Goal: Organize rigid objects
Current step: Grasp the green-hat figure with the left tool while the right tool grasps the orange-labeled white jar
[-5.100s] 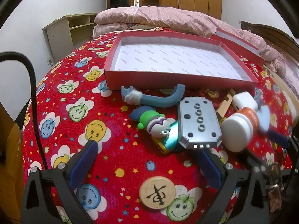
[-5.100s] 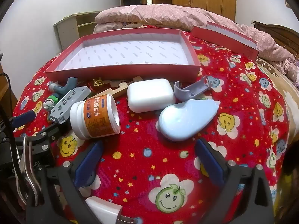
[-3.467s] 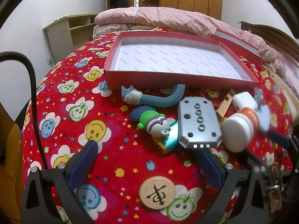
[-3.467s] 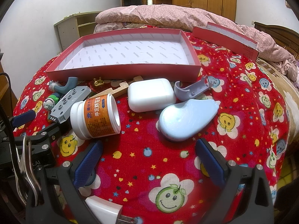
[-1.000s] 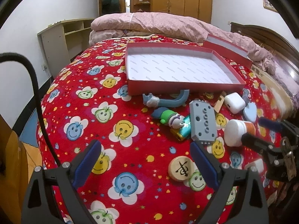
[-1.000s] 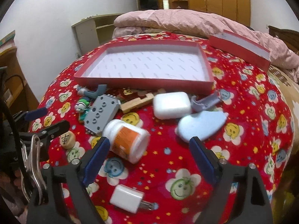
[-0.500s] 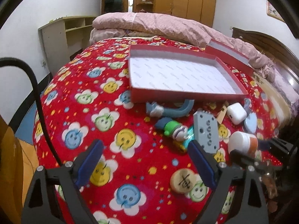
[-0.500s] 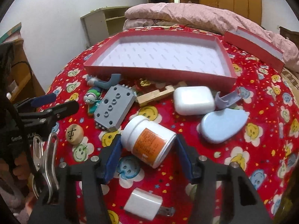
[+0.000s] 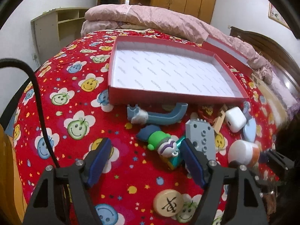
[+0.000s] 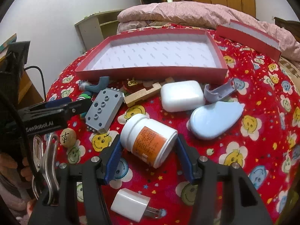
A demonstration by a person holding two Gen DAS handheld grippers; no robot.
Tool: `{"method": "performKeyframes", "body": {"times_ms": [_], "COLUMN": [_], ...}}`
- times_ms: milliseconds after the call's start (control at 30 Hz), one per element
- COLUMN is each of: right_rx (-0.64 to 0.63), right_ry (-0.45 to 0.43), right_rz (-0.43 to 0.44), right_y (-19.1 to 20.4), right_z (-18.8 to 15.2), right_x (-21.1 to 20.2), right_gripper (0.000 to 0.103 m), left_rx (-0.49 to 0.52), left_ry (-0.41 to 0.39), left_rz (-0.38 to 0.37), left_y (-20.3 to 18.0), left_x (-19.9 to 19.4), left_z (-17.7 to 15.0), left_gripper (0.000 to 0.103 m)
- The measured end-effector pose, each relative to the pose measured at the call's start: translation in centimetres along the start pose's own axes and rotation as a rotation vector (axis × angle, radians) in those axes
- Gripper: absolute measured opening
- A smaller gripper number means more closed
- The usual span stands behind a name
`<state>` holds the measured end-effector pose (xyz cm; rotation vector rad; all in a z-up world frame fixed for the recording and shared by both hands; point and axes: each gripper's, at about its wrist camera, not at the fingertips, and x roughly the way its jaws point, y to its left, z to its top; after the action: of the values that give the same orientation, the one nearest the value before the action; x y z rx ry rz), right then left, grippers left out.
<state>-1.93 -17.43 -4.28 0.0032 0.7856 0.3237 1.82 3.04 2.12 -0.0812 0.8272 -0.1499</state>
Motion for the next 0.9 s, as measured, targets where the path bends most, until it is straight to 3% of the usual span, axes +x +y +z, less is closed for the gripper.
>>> {"method": "performKeyframes", "body": {"times_ms": [100,167,267,567,900], "right_rx": [-0.013,-0.014,-0.013,-0.007,-0.006], "right_ry": [-0.002,-0.004,-0.005,-0.005,-0.037], "right_rz": [-0.009,-0.009,-0.008,-0.005,-0.010], "right_y": [0.2,0.2,0.1,0.1,0.3], "right_z": [-0.1,-0.1,-0.1,-0.1,0.3], "right_x": [0.1,0.0,0.0,-0.1,-1.7], "right_gripper": [0.058,0.058,0.058,0.057,0.057], "left_rx": [-0.012,-0.022,-0.016,-0.034,-0.038], "left_ry": [-0.007,-0.006,0.003,0.000,-0.074], "left_rz": [-0.008,-0.026,-0.004,-0.029,-0.062], "left_y": [0.0,0.2,0.3,0.9,0.7], "left_x": [0.1,0.0,0.1,-1.6,-5.5], "left_z": [0.2,0.3,0.3,-0.4,0.1], "left_gripper": [0.066,0.049,0.032,0.030,0.030]}}
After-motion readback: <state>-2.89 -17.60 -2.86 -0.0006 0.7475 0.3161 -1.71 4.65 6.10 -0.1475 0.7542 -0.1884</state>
